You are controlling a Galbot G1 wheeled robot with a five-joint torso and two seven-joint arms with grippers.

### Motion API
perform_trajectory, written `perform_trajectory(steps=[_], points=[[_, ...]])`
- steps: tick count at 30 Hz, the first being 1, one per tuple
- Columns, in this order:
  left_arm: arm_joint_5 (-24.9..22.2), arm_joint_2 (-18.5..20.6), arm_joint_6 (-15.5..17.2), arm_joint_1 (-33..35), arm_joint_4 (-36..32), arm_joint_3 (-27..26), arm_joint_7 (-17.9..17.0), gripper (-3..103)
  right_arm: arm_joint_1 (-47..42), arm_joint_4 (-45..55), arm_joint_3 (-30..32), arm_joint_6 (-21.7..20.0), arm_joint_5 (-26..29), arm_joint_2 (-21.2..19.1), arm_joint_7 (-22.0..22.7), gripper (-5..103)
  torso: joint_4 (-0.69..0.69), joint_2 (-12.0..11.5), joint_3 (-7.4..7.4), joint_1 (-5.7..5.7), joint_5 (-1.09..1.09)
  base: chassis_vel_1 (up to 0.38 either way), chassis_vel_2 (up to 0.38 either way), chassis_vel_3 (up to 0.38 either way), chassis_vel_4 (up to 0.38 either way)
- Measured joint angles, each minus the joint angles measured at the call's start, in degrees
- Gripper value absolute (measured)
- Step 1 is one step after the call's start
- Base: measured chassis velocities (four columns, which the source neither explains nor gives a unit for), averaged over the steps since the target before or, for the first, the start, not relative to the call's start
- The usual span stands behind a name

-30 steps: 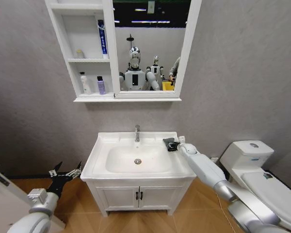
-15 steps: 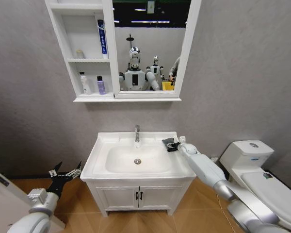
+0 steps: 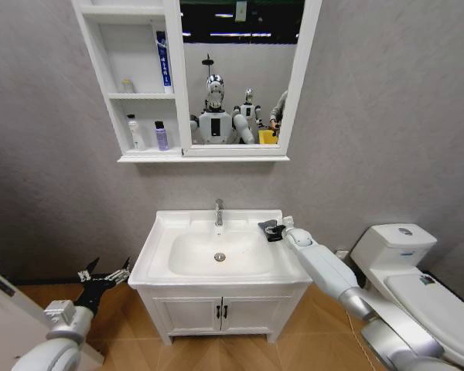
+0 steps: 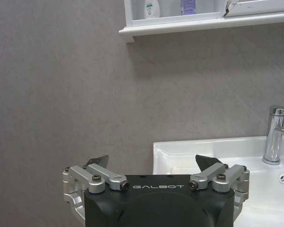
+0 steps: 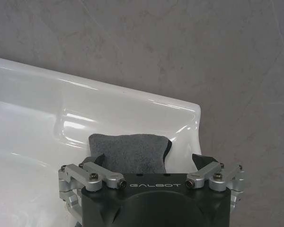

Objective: Move facial cleanser and shampoo from washbasin to cabinet, then wipe washbasin with towel.

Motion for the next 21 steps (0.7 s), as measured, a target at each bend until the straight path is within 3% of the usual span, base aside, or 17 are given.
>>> perform_trajectory(steps=[17, 20, 21], points=[[0.0, 0.0, 0.0, 0.0, 0.0, 0.0, 0.0, 100, -1.3, -0.8, -0.4, -0.3, 0.6, 0.9, 0.3, 101, -0.01, 0.0, 0.00, 0.00, 0.00, 0.000, 0.000, 0.000, 0.000], [0.0, 0.0, 0.0, 0.0, 0.0, 0.0, 0.0, 100, -1.1, -1.5, -0.4, -0.3, 0.6, 1.3, 0.2, 87, -0.01, 0.0, 0.00, 0.00, 0.01, 0.000, 0.000, 0.000, 0.000], [0.0, 0.0, 0.0, 0.0, 0.0, 0.0, 0.0, 100, -1.1, -1.5, -0.4, -0.3, 0.6, 1.3, 0.2, 87, -0.01, 0.0, 0.00, 0.00, 0.01, 0.000, 0.000, 0.000, 0.000]])
